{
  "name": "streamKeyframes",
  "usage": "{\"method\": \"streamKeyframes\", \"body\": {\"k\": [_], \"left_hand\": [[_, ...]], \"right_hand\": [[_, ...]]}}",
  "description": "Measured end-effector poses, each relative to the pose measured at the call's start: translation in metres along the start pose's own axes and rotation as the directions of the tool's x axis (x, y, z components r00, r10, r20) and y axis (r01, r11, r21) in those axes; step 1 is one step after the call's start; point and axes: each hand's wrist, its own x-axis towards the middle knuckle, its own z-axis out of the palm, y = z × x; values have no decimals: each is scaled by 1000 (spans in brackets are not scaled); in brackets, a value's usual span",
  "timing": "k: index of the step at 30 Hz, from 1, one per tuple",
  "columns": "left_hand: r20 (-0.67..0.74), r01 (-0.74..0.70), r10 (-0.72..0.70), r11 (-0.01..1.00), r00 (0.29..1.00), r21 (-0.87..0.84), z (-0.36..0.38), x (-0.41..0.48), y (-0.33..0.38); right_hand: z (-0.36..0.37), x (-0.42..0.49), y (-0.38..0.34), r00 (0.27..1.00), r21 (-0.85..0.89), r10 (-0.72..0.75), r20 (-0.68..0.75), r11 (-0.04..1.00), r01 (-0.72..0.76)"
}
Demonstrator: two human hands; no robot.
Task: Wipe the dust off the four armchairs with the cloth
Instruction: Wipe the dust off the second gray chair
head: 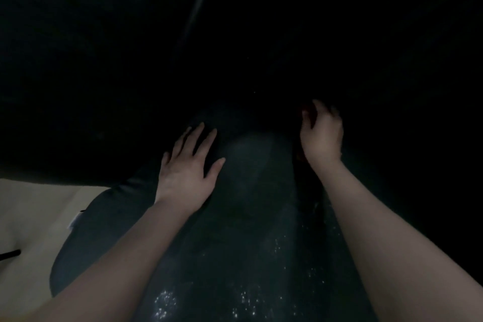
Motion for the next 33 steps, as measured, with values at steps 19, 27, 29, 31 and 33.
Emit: {"method": "streamKeyframes", "body": {"k": [19,27,29,31,33], "left_hand": [[16,30,-29,999,999,-28,2,1,0],[-16,24,-25,999,1000,-49,5,1,2],[-18,19,-20,998,1000,-54,6,2,0],[-17,18,-19,998,1000,-59,5,1,0],[-7,28,-29,998,1000,-62,4,0,1]], "right_hand": [[-8,-27,-6,809,136,-553,197,833,536],[14,44,-36,990,-24,-38,135,999,42],[26,41,-65,959,0,-188,212,981,192],[35,22,-80,909,46,-332,250,942,332],[36,-2,-77,862,94,-456,223,890,447]]}}
